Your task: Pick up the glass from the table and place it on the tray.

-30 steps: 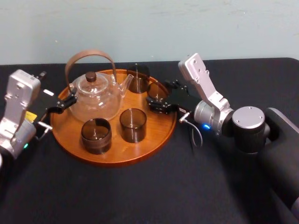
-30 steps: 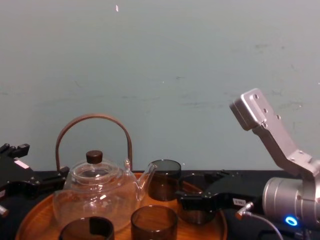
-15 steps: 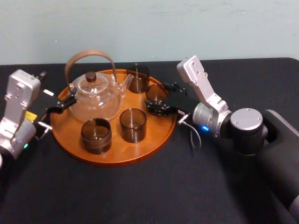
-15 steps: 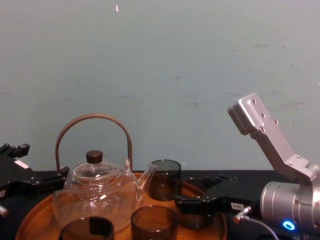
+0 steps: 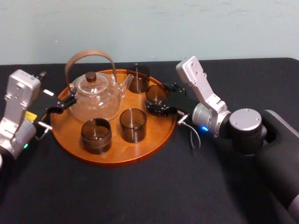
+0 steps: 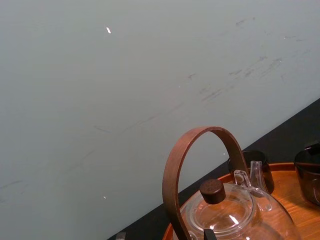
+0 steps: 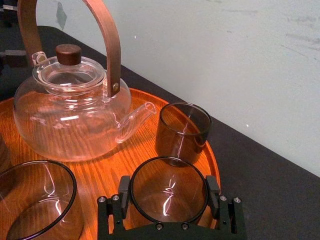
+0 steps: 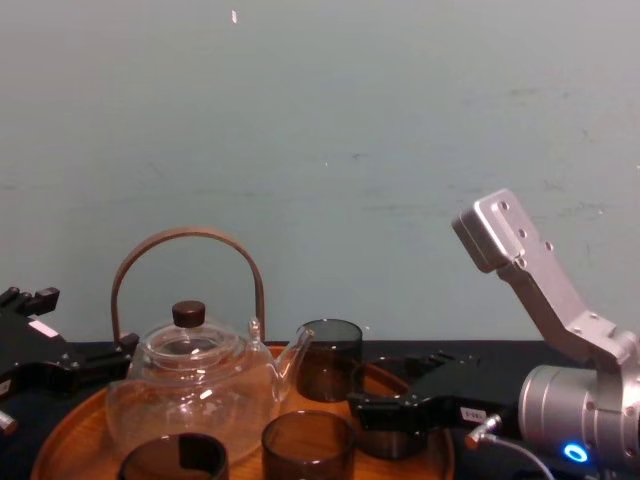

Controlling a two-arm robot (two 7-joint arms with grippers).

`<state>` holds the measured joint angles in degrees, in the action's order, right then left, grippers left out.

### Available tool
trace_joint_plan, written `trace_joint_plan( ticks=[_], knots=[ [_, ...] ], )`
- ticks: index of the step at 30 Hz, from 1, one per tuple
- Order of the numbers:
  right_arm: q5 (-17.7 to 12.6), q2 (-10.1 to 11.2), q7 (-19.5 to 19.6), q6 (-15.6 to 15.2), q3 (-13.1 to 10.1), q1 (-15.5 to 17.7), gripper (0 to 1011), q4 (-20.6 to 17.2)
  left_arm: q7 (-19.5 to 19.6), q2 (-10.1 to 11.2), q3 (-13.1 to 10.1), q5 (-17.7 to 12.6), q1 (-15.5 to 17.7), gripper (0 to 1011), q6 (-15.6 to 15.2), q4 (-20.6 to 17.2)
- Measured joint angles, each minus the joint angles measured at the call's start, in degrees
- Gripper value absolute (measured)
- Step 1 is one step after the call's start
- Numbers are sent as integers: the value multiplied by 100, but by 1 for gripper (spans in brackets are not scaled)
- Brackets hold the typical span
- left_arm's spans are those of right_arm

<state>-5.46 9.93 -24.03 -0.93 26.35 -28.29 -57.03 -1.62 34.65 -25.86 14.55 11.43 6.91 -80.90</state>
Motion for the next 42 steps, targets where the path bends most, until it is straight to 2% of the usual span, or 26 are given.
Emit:
trace_joint_plan(
  ticks=[4, 7, 8, 17, 26, 42],
  knots=[
    [1, 2, 0, 0, -2, 0, 930, -2, 0, 0, 0, 1, 0, 1010, 0, 0],
    [1, 2, -1, 1, -3, 0, 961, -3, 0, 0, 0, 0, 0, 1009, 0, 0],
    [1, 2, -1, 0, -4, -1, 1002, -4, 0, 0, 0, 0, 0, 1009, 0, 0],
    [-13, 17, -29, -12, -18, 4, 1002, -26, 0, 0, 0, 0, 0, 1010, 0, 0],
    [-79, 131, -99, -190, -34, 103, 1002, -244, 0, 0, 0, 0, 0, 1009, 0, 0],
    [-6, 378, -37, -444, -23, 291, 1002, -611, 0, 0, 0, 0, 0, 1010, 0, 0]
  ],
)
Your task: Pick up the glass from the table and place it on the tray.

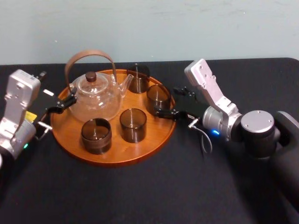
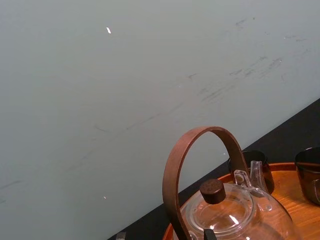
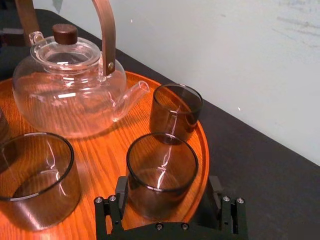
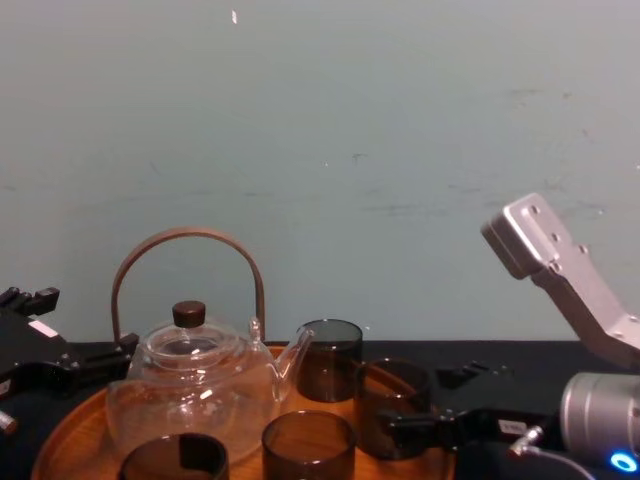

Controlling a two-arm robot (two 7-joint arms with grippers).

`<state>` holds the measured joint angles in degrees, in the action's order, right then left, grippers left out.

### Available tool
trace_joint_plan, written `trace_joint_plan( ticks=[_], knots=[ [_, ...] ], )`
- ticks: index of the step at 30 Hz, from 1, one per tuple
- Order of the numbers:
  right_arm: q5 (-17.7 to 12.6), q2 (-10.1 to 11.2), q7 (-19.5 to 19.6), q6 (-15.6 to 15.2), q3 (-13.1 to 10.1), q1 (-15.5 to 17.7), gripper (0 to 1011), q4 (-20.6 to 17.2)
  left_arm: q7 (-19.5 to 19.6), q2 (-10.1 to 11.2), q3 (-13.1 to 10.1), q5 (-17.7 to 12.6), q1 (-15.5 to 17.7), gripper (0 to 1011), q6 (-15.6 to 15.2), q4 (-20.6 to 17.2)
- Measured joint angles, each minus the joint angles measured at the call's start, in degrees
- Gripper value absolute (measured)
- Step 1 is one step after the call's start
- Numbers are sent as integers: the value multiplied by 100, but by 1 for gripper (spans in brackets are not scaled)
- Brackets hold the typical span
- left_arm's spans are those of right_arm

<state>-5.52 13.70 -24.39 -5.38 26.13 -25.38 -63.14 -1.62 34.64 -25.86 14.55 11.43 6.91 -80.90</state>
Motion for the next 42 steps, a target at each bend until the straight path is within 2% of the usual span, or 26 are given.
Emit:
trace_joint_plan(
  ticks=[15, 20, 28, 36, 42],
  knots=[
    [-155, 389, -75, -62, -146, 564, 1002, -811, 0, 0, 0, 0, 0, 1010, 0, 0],
    [-311, 596, 10, -108, -348, 889, 1002, -1311, 0, 0, 0, 0, 0, 1010, 0, 0],
    [-362, 855, 356, -191, -709, 1254, 1002, -1800, 0, 0, 0, 0, 0, 1010, 0, 0],
    [-172, 924, 753, -174, -1010, 1453, 1002, -1954, 0, 0, 0, 0, 0, 1009, 0, 0],
    [-94, 799, 1029, -132, -1288, 1449, 1002, -1826, 0, 0, 0, 0, 0, 1009, 0, 0]
  ],
)
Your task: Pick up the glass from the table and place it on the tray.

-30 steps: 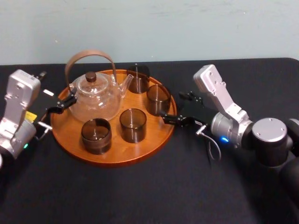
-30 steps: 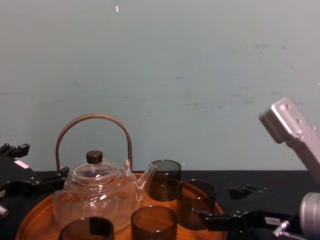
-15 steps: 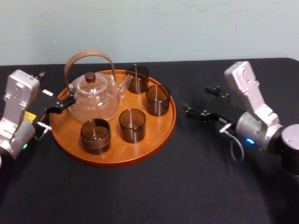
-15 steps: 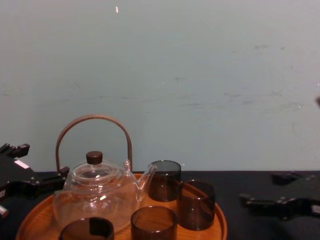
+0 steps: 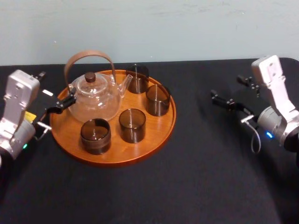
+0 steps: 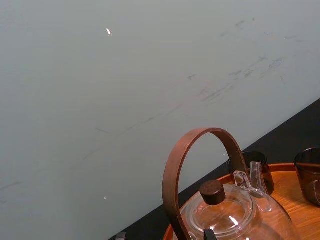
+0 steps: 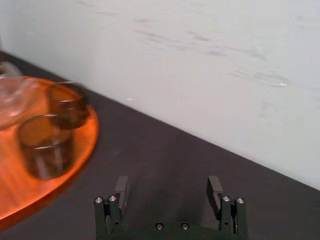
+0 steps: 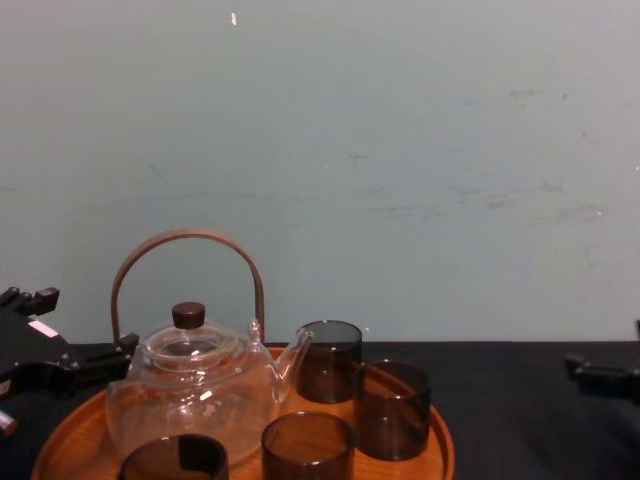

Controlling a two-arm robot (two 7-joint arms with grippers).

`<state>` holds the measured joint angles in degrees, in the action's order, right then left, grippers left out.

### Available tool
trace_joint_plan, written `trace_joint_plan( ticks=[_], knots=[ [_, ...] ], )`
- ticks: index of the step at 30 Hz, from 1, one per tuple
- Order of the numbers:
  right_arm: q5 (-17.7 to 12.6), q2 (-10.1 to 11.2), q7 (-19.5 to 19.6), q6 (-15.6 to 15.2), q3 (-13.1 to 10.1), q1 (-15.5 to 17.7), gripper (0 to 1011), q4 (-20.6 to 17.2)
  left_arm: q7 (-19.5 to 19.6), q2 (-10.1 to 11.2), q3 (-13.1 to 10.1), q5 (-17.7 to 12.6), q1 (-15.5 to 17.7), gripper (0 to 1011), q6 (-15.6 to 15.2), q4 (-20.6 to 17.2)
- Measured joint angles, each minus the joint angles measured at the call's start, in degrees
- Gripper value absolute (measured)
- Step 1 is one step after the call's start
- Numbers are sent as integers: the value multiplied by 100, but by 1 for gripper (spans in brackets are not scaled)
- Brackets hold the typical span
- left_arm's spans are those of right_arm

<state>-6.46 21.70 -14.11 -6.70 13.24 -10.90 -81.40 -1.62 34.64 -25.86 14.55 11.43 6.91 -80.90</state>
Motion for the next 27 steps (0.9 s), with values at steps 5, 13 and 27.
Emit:
trace_joint_plan(
  ticks=[5, 13, 27],
  knots=[
    [-2, -89, 147, 8, -149, -3, 1002, 61, 0, 0, 0, 0, 0, 1009, 0, -1],
    [-1, -70, 126, 10, -118, -3, 1002, 52, 0, 0, 0, 0, 0, 1010, 0, 0],
    [5, -54, 96, 13, -93, -3, 1002, 43, 0, 0, 0, 0, 0, 1010, 0, 0]
  ],
)
